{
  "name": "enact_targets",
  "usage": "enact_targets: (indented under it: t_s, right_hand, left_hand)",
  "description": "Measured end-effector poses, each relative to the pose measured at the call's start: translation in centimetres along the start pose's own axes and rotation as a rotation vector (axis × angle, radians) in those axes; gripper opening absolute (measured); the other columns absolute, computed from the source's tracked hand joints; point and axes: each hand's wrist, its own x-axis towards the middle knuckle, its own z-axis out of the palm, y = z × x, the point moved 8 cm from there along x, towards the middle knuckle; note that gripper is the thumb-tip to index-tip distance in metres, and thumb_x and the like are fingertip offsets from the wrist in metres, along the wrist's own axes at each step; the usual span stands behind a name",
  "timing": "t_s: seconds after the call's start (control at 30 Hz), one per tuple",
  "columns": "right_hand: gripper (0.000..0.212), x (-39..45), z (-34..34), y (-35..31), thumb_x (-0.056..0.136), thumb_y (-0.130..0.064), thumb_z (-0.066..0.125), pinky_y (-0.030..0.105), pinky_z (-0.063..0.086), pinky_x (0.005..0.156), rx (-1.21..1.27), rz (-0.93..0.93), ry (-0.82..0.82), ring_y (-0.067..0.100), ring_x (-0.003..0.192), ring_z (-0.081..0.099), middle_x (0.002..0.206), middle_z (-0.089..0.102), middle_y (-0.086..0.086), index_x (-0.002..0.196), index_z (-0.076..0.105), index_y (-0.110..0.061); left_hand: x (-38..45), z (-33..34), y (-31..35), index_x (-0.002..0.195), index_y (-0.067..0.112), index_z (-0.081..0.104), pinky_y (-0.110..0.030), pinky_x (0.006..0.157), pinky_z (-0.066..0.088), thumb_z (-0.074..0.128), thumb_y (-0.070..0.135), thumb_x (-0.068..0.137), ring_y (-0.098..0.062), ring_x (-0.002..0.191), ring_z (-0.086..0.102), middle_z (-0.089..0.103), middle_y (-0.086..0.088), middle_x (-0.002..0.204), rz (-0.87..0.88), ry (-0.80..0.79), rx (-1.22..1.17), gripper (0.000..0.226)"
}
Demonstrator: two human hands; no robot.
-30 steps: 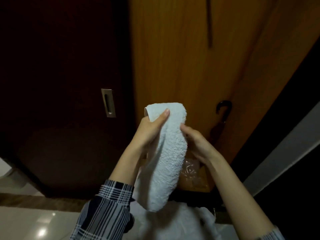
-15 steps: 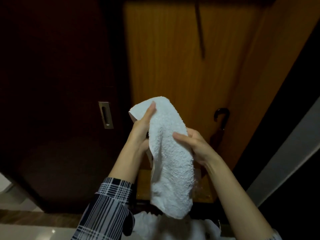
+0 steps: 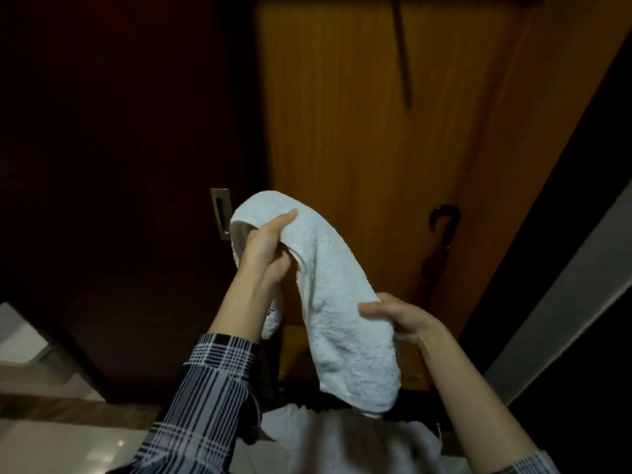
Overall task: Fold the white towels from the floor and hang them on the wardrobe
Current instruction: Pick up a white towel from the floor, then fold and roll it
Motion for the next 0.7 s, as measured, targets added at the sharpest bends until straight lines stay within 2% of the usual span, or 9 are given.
enact_targets:
  t_s: [0.1, 0.17, 0.23, 0.3, 0.37, 0.4, 0.5, 0.63, 0.7]
  right_hand:
    - [0.047, -0.4, 0.3, 2.3, 0.049, -0.021, 0.088, 0.029, 0.053, 0.078, 0.126, -0.025, -0.036, 0.018, 0.090, 0.069, 0.097, 0.072, 0.008, 0.093, 0.074, -0.010]
    - [0.057, -0.5, 0.7, 4.0, 0.054, -0.015, 0.087, 0.037, 0.051, 0.085, 0.351, -0.012, -0.031, 0.027, 0.104, 0.064, 0.114, 0.065, 0.016, 0.108, 0.070, -0.006]
    - [0.063, -0.2, 1.1, 4.9, 0.059, -0.027, 0.088, 0.043, 0.048, 0.090, 0.575, -0.099, -0.008, 0.031, 0.108, 0.062, 0.120, 0.062, 0.017, 0.116, 0.068, -0.007]
    - [0.064, -0.3, 2.7, 5.3, 0.080, -0.052, 0.068, 0.041, 0.047, 0.094, 0.869, -0.206, 0.015, 0.032, 0.109, 0.062, 0.118, 0.064, 0.019, 0.119, 0.065, -0.002]
    - [0.077, -0.4, 4.0, 7.9, 0.084, -0.067, 0.048, 0.037, 0.057, 0.076, 1.123, -0.166, 0.090, 0.031, 0.087, 0.071, 0.096, 0.071, 0.020, 0.097, 0.073, 0.005]
    - [0.079, -0.3, 4.6, 9.7, 0.077, -0.069, 0.054, 0.040, 0.058, 0.071, 1.144, -0.130, 0.158, 0.033, 0.081, 0.071, 0.093, 0.071, 0.021, 0.097, 0.073, 0.005]
    - [0.102, 0.1, 6.4, 13.5, 0.038, -0.056, 0.090, 0.053, 0.043, 0.099, 1.081, -0.028, 0.179, 0.046, 0.112, 0.058, 0.127, 0.059, 0.024, 0.120, 0.065, 0.000]
    - [0.088, 0.0, 4.8, 13.1, 0.050, -0.056, 0.079, 0.055, 0.054, 0.081, 1.208, -0.177, 0.368, 0.045, 0.106, 0.061, 0.124, 0.061, 0.024, 0.118, 0.065, -0.004]
    - [0.096, 0.3, 4.7, 12.9, 0.047, -0.044, 0.088, 0.051, 0.050, 0.090, 1.351, -0.189, 0.376, 0.041, 0.113, 0.059, 0.126, 0.060, 0.024, 0.127, 0.056, -0.004]
  left_hand:
    - [0.2, -2.5, 0.9, 0.112, -0.007, 0.056, -0.045, 0.089, 0.054, 0.065, 0.001, 0.085, -0.030, 0.099, 0.065, 0.064, -0.021, 0.111, 0.052, 0.081, -0.101, 0.030]
    - [-0.1, -3.9, 1.3, 0.114, -0.005, 0.056, -0.044, 0.084, 0.055, 0.067, 0.002, 0.084, -0.030, 0.098, 0.065, 0.064, -0.020, 0.111, 0.086, 0.134, -0.155, 0.033]
    - [-0.7, -5.1, 1.4, 0.115, -0.003, 0.054, -0.039, 0.069, 0.058, 0.067, 0.005, 0.085, -0.028, 0.094, 0.066, 0.064, -0.018, 0.111, 0.108, 0.179, -0.207, 0.033]
    - [-1.0, -6.4, 1.4, 0.117, -0.002, 0.053, -0.036, 0.059, 0.057, 0.067, 0.008, 0.085, -0.027, 0.091, 0.066, 0.064, -0.017, 0.110, 0.134, 0.224, -0.272, 0.037]
    - [-1.2, -7.7, 1.3, 0.123, 0.000, 0.050, -0.037, 0.061, 0.057, 0.069, 0.011, 0.084, -0.028, 0.093, 0.067, 0.064, -0.016, 0.111, 0.157, 0.256, -0.317, 0.044]
    - [-1.2, -8.3, 1.4, 0.123, 0.001, 0.049, -0.038, 0.062, 0.056, 0.070, 0.014, 0.084, -0.028, 0.093, 0.067, 0.065, -0.015, 0.111, 0.164, 0.278, -0.320, 0.046]
    - [-1.2, -10.1, 1.8, 0.119, 0.003, 0.054, -0.033, 0.055, 0.056, 0.071, 0.023, 0.083, -0.026, 0.085, 0.068, 0.067, -0.012, 0.103, 0.179, 0.342, -0.318, 0.045]
    - [-1.4, -12.1, 3.2, 0.114, 0.000, 0.056, -0.032, 0.063, 0.058, 0.069, 0.018, 0.085, -0.022, 0.079, 0.072, 0.070, -0.010, 0.100, 0.267, 0.346, -0.372, 0.037]
    - [-1.4, -12.7, 3.5, 0.108, 0.004, 0.059, -0.031, 0.066, 0.058, 0.067, 0.017, 0.086, -0.019, 0.077, 0.073, 0.073, -0.008, 0.096, 0.293, 0.327, -0.387, 0.027]
